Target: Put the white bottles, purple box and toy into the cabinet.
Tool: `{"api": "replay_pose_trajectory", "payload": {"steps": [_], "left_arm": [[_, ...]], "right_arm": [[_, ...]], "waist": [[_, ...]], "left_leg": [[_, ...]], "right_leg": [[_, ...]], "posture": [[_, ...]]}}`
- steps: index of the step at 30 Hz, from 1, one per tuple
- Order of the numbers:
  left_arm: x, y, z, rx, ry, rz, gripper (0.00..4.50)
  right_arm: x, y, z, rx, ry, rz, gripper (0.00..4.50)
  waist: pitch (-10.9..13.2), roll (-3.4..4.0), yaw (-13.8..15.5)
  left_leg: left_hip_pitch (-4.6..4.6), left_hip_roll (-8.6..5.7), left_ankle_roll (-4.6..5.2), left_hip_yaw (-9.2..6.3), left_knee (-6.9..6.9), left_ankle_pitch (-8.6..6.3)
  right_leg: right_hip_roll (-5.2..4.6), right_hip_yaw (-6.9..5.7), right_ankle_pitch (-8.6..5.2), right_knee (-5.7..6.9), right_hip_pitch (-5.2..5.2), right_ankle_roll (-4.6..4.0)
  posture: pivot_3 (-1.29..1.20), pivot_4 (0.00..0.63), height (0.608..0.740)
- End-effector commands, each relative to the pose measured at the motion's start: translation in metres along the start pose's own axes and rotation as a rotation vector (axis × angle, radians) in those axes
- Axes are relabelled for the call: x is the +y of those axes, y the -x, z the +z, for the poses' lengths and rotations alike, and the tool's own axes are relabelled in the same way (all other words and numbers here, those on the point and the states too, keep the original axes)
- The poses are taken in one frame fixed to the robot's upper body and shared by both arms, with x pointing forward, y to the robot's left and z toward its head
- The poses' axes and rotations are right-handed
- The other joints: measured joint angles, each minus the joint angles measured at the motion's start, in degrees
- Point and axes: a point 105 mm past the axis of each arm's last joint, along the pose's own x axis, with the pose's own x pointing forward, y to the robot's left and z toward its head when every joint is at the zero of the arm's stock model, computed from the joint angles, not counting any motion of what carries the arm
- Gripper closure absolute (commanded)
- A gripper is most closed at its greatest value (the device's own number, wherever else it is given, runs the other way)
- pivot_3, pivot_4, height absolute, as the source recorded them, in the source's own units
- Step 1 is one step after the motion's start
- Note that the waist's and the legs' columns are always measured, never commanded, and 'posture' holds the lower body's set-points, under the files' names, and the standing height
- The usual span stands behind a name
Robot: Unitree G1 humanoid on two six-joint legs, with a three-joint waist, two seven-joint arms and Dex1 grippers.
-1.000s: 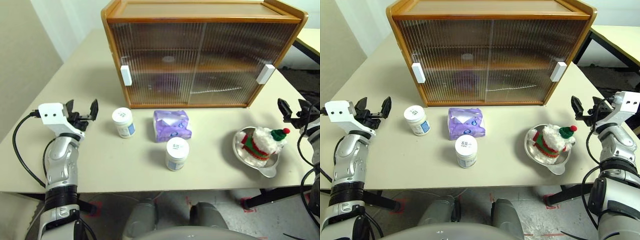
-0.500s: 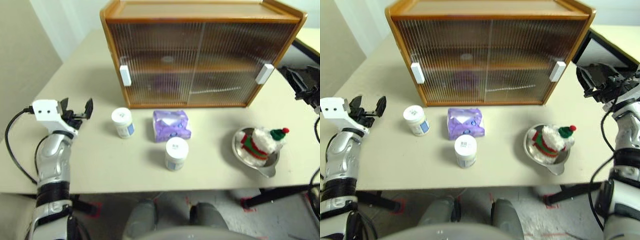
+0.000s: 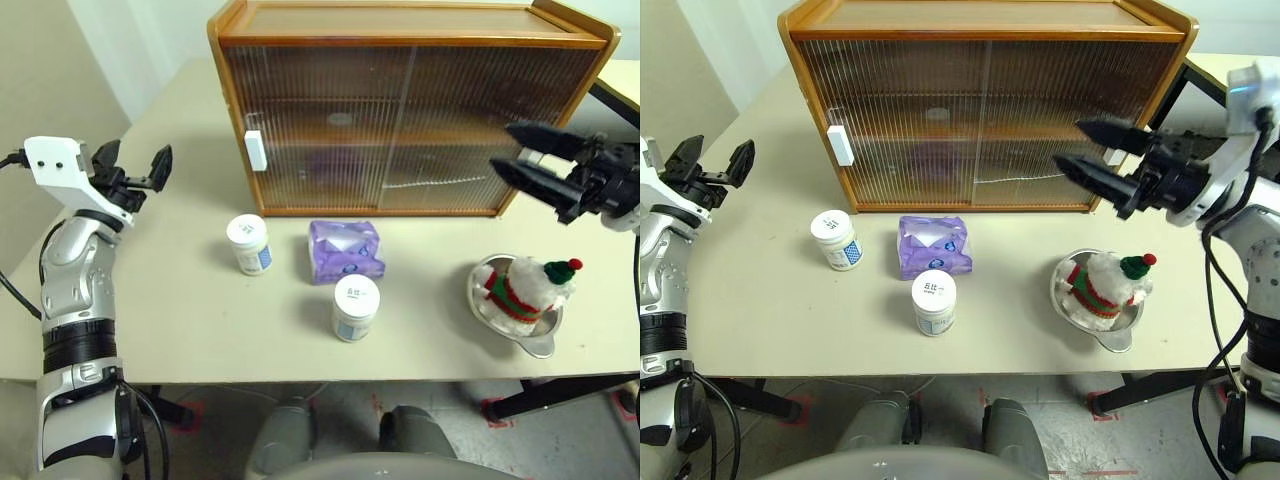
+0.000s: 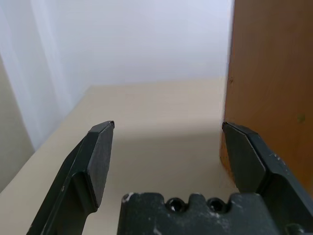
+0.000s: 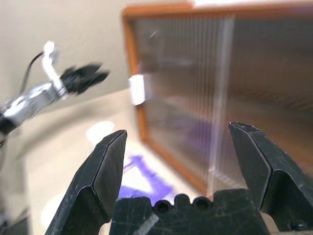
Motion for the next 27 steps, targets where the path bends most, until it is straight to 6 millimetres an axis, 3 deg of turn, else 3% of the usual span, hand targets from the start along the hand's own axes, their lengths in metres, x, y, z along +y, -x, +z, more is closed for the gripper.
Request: {"api": "replay_pose_trajectory", "payload": {"steps": [1, 2, 5, 8, 15, 27], "left_arm": [[-0.025, -0.008, -0.001, 0.017, 0.054, -0.079, 0.03], [-0.030, -0.008, -0.001, 0.023, 0.065, -0.094, 0.03], [-0.049, -0.009, -0.005, 0.059, 0.093, -0.172, 0.65], [-0.064, -0.009, -0.007, 0.085, 0.127, -0.214, 1.71], [-0.076, -0.010, -0.009, 0.108, 0.156, -0.248, 4.48], [-0.103, -0.025, -0.012, 0.087, 0.196, -0.301, 4.48]], "right_arm": [[0.006, -0.005, -0.005, 0.012, -0.002, 0.032, 0.00], [0.005, -0.006, -0.005, 0.003, -0.002, 0.029, 0.00], [0.003, -0.009, -0.006, -0.009, 0.003, 0.023, 0.00], [-0.002, -0.011, -0.003, -0.033, 0.010, 0.006, 0.00], [-0.003, -0.012, -0.005, -0.038, 0.028, -0.002, 0.00], [-0.003, -0.012, -0.004, -0.050, 0.026, -0.011, 0.00]], "waist": [[0.00, 0.00, 0.07], [-0.01, -0.02, 0.16], [-0.01, -0.04, 0.37], [-0.01, -0.04, 0.40], [0.01, -0.07, 0.50], [0.03, -0.11, 0.67]], "left_leg": [[-0.01, -0.02, 0.00, 0.01, 0.00, 0.00], [-0.01, -0.02, 0.00, 0.01, 0.01, 0.00], [-0.01, -0.02, 0.00, 0.01, 0.03, 0.00], [0.00, 0.00, 0.01, 0.01, 0.03, 0.00], [-0.01, -0.01, 0.07, 0.01, 0.03, 0.04], [-0.02, -0.03, 0.08, 0.02, 0.07, 0.05]], "right_leg": [[-0.01, 0.01, 0.01, -0.01, 0.00, 0.02], [-0.01, 0.02, 0.02, -0.01, 0.00, 0.03], [0.07, 0.01, 0.03, -0.01, 0.00, 0.05], [0.12, 0.02, 0.03, -0.01, 0.00, 0.05], [0.19, 0.02, 0.01, -0.01, 0.00, 0.06], [0.19, 0.03, 0.01, -0.01, 0.01, 0.07]], "posture": [[0.06, 0.000, 0.740], [0.06, 0.000, 0.740], [0.06, 0.000, 0.740], [0.06, 0.000, 0.740], [0.05, 0.000, 0.740], [0.03, 0.000, 0.740]]}}
